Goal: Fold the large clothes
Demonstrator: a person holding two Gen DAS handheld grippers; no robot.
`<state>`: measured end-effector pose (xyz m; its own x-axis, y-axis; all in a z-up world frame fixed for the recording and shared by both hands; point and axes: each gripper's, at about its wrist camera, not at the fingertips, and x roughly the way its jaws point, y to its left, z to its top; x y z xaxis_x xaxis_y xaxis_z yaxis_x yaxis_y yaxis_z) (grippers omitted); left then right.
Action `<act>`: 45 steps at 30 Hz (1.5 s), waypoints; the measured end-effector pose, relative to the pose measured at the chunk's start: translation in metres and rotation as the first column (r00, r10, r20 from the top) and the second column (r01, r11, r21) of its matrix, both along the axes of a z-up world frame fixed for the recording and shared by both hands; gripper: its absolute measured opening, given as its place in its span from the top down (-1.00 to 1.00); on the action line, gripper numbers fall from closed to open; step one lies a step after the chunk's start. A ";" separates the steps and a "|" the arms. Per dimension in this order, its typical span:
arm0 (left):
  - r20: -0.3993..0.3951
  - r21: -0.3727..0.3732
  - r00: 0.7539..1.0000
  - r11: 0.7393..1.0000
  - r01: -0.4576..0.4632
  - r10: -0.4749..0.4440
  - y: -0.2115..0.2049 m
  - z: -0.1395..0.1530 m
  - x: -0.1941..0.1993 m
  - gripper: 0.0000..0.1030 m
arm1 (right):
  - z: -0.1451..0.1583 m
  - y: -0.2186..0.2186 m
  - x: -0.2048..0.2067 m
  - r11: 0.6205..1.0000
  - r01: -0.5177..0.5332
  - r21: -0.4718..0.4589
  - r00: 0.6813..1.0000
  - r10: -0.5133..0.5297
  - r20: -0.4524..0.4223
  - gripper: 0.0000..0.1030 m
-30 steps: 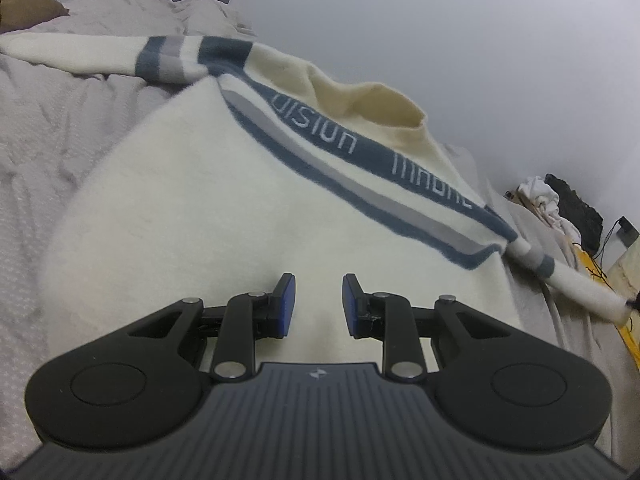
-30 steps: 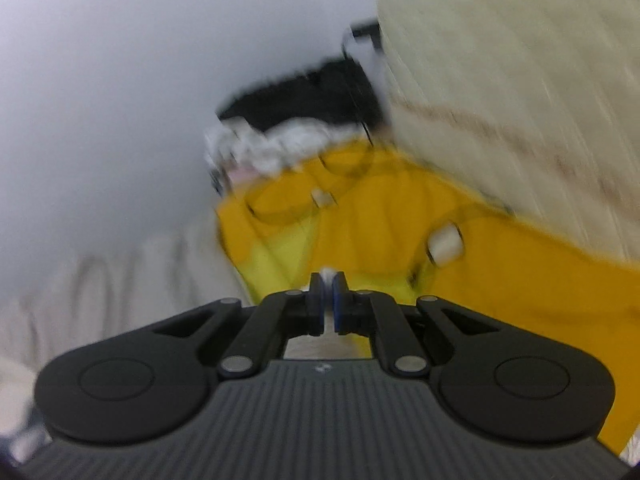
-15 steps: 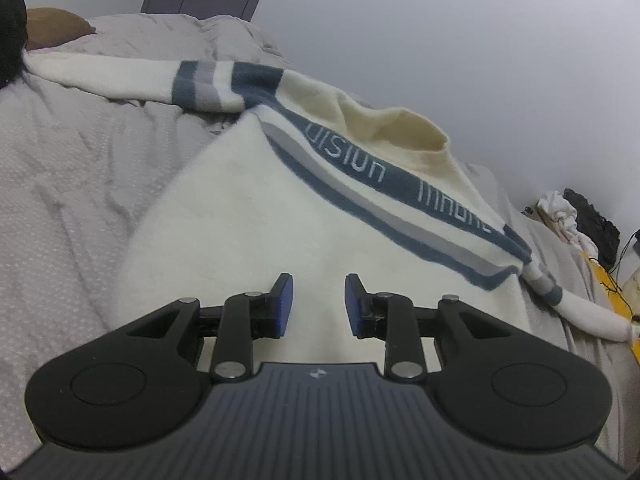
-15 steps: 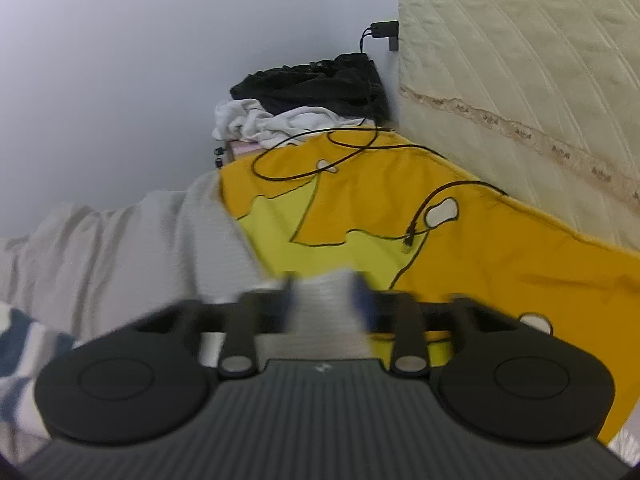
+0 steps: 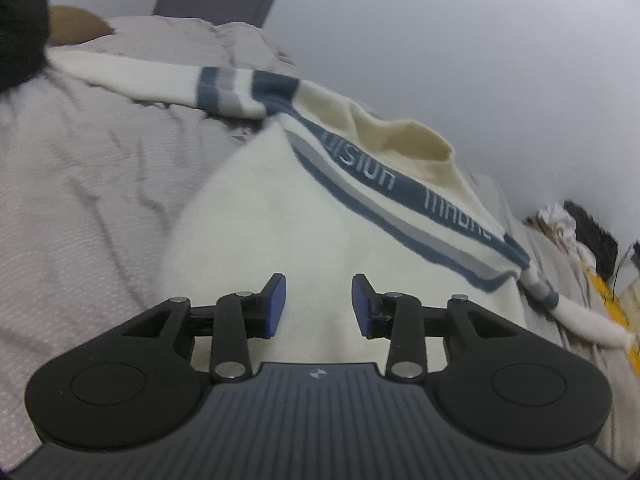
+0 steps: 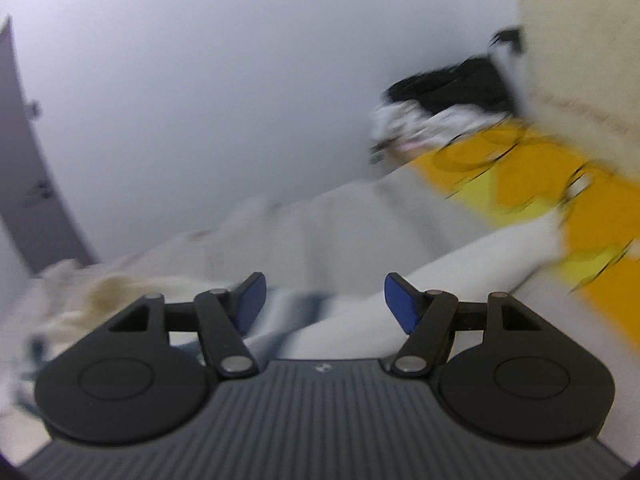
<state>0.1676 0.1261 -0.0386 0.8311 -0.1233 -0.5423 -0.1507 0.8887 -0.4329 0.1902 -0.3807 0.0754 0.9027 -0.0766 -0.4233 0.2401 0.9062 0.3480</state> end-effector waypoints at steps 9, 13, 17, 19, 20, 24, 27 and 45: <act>-0.066 -0.113 0.984 0.979 -0.170 0.163 0.052 0.002 -0.030 0.17 | -0.034 0.150 -0.057 0.942 -0.251 0.222 0.966 0.260 -0.008 -0.33; -0.128 -0.218 0.961 0.938 -0.270 0.246 0.080 -0.010 -0.048 0.13 | -0.074 0.177 -0.077 0.912 -0.300 0.280 0.929 0.345 -0.130 -0.32; -0.192 -0.359 0.937 0.868 -0.344 0.292 0.100 -0.027 -0.060 0.11 | -0.123 0.169 -0.083 0.874 -0.196 0.445 0.893 0.347 -0.288 -0.32; -0.213 -0.396 0.926 0.839 -0.373 0.311 0.105 -0.035 -0.060 0.11 | -0.142 0.167 -0.090 0.862 -0.114 0.495 0.890 0.310 -0.335 -0.35; -0.219 -0.421 0.926 0.826 -0.374 0.308 0.106 -0.039 -0.059 0.11 | -0.150 0.167 -0.092 0.860 -0.081 0.504 0.887 0.293 -0.357 -0.32; -0.258 -0.483 0.926 0.793 -0.370 0.274 0.106 -0.056 -0.049 0.11 | -0.163 0.166 -0.086 0.851 -0.055 0.521 0.887 0.282 -0.367 -0.36; -0.271 -0.483 0.924 0.793 -0.372 0.269 0.102 -0.060 -0.041 0.11 | -0.166 0.175 -0.080 0.835 -0.091 0.542 0.889 0.314 -0.333 -0.35; -0.174 -0.541 0.947 0.778 -0.320 0.269 0.099 -0.058 -0.033 0.08 | -0.108 0.164 -0.070 0.766 -0.271 0.583 0.908 0.404 -0.108 0.71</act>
